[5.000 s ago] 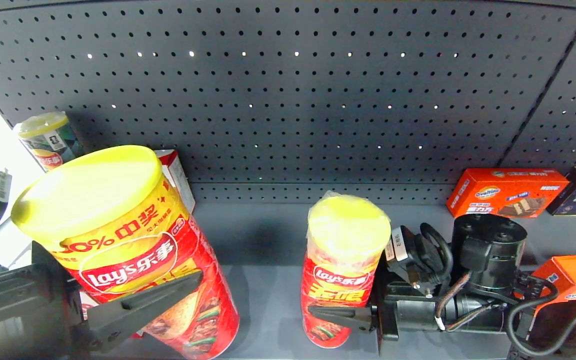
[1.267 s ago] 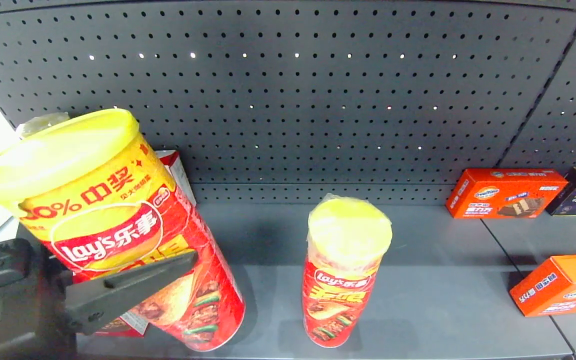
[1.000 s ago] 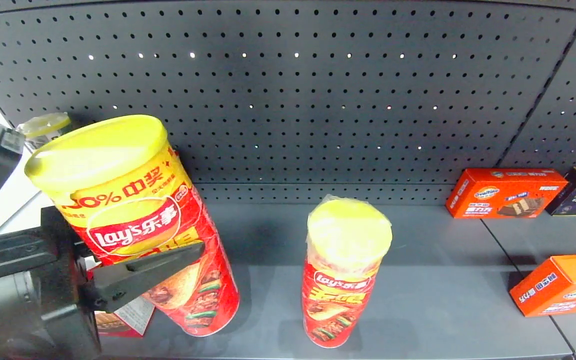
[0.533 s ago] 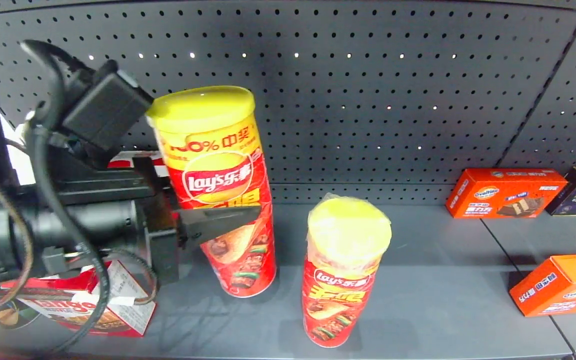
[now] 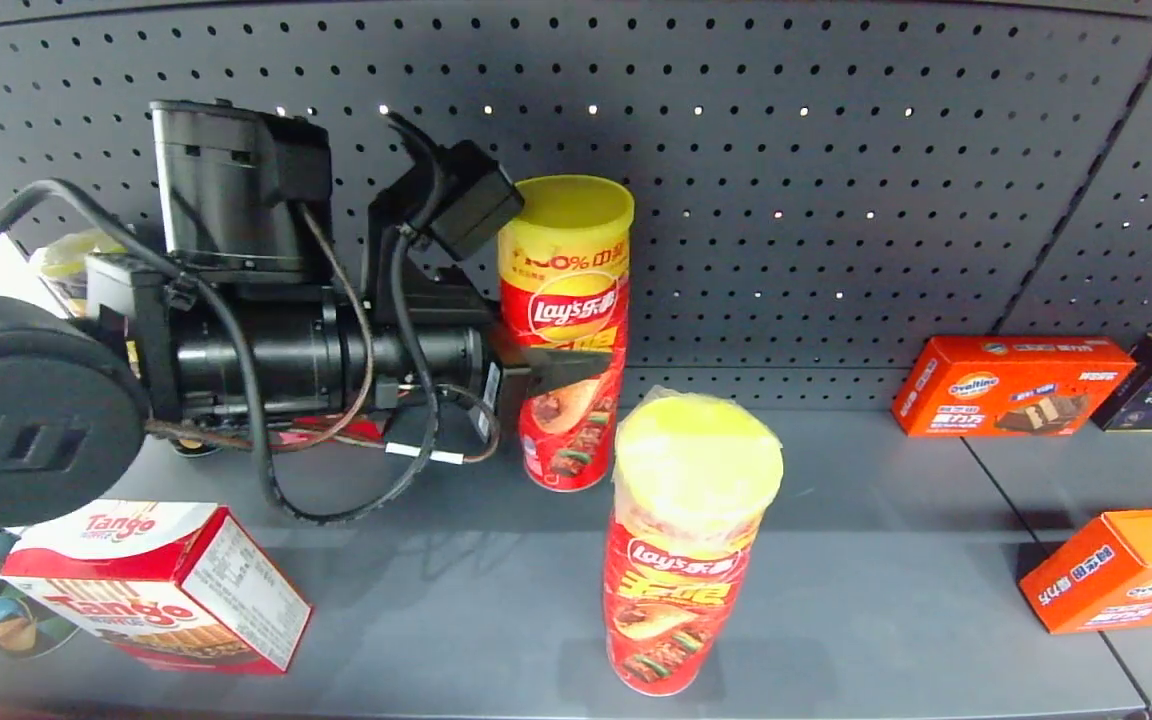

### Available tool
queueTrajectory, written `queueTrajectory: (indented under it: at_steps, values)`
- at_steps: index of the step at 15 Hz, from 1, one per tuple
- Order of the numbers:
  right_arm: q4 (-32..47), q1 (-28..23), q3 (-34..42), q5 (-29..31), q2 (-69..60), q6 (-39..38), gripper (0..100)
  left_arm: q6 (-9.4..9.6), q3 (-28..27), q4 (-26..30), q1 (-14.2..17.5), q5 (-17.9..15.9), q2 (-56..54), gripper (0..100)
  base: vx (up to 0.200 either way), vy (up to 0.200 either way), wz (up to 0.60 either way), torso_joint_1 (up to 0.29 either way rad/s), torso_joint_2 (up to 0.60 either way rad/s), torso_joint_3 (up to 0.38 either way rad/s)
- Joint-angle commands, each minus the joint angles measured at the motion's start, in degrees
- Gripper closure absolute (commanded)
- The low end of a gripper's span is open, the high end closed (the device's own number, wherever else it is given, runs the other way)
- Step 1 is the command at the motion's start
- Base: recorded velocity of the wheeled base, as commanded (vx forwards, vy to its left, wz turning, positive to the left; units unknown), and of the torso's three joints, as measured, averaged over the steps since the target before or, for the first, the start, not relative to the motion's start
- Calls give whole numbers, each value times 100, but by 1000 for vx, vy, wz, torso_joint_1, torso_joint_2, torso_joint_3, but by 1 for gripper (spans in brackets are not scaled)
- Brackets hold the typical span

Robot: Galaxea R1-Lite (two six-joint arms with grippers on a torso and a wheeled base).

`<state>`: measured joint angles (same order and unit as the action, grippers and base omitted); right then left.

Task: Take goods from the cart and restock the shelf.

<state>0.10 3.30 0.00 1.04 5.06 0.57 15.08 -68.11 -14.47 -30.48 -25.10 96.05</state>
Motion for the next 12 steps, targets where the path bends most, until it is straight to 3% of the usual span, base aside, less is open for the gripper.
queueTrajectory:
  at_steps: [1,5,9,12]
  values:
    - [-1,4,0,2,21,4,0,4,-484,6,121,-109,573,100,0,0,0,0,0,0]
    - [-1,4,0,2,21,4,0,21,-950,-3,218,-364,986,100,0,0,0,0,0,0]
    - [-1,4,0,2,21,4,0,74,-1222,-21,218,-382,1311,100,0,0,0,0,0,0]
    - [-10,4,0,2,21,4,0,171,-1257,-355,218,-382,1531,100,0,0,0,0,0,0]
